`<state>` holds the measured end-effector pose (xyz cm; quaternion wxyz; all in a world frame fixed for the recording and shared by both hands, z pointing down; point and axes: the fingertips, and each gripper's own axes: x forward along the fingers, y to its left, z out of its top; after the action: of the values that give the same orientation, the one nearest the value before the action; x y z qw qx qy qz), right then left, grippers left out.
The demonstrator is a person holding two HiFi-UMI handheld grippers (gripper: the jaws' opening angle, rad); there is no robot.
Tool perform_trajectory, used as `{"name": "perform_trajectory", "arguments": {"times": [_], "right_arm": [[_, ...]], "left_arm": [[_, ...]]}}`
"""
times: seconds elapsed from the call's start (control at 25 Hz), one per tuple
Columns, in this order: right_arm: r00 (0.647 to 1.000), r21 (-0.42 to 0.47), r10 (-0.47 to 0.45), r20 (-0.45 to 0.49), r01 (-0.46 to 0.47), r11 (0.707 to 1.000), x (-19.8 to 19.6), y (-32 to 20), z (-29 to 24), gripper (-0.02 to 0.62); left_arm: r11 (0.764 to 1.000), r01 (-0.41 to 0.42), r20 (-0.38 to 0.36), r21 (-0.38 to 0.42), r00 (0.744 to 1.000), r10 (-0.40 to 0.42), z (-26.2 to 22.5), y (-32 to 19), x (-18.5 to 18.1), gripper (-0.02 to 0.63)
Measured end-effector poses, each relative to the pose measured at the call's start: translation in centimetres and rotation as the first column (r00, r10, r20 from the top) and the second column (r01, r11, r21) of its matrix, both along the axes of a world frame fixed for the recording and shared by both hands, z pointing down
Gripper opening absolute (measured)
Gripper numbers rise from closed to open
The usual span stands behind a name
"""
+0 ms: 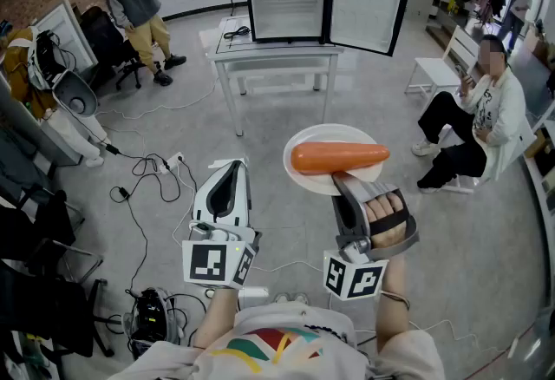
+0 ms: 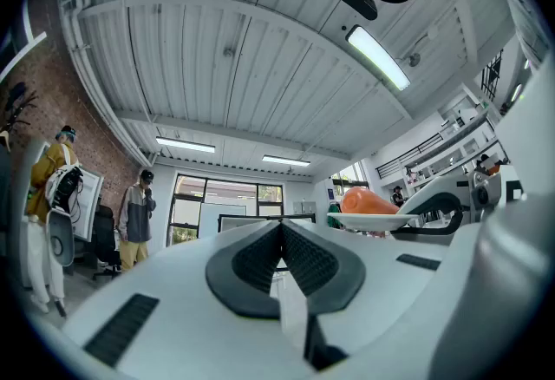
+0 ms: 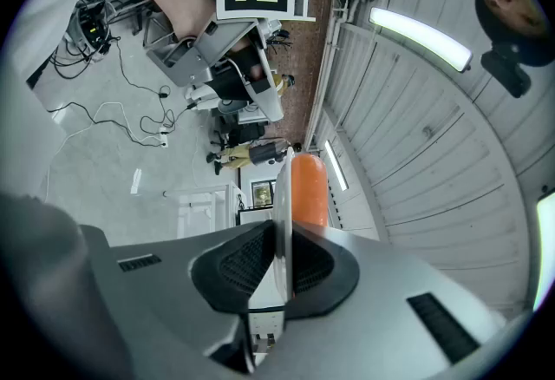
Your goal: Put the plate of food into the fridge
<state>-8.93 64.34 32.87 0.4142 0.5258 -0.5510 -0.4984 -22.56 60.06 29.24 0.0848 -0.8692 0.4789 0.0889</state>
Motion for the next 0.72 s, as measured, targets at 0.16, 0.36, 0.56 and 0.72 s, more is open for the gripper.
{"name": "perform_trajectory", "arguments": {"times": [0.16, 0.36, 0.56, 0.72], "right_arm": [[1.000, 0.008, 0.003, 0.002, -0.003, 1.000, 0.2, -0.4, 0.0, 0.028], [1.000, 0.008, 0.010, 0.003, -0.010, 1.000, 0.4, -0.5, 0.2, 0.028], [1.000, 0.004, 0.004, 0.015, -0.004, 1.000, 1.6, -0.6, -0.6, 0.028], [1.000, 0.020, -0.011, 0.026, 0.010, 1.000, 1.9, -1.2, -0.8, 0.028]], "left_arm": [[1.000, -0.011, 0.001, 0.008, 1.000, 0.011, 0.0, -0.5, 0.6, 0.006], [1.000, -0.022, 0.002, 0.008, 1.000, 0.022, 0.1, -0.7, 0.9, 0.006], [1.000, -0.028, 0.009, 0.008, 1.000, 0.028, -0.4, -1.0, 2.3, 0.006], [1.000, -0.027, 0.020, 0.011, 0.999, 0.027, -0.5, -1.7, 3.0, 0.006]]}}
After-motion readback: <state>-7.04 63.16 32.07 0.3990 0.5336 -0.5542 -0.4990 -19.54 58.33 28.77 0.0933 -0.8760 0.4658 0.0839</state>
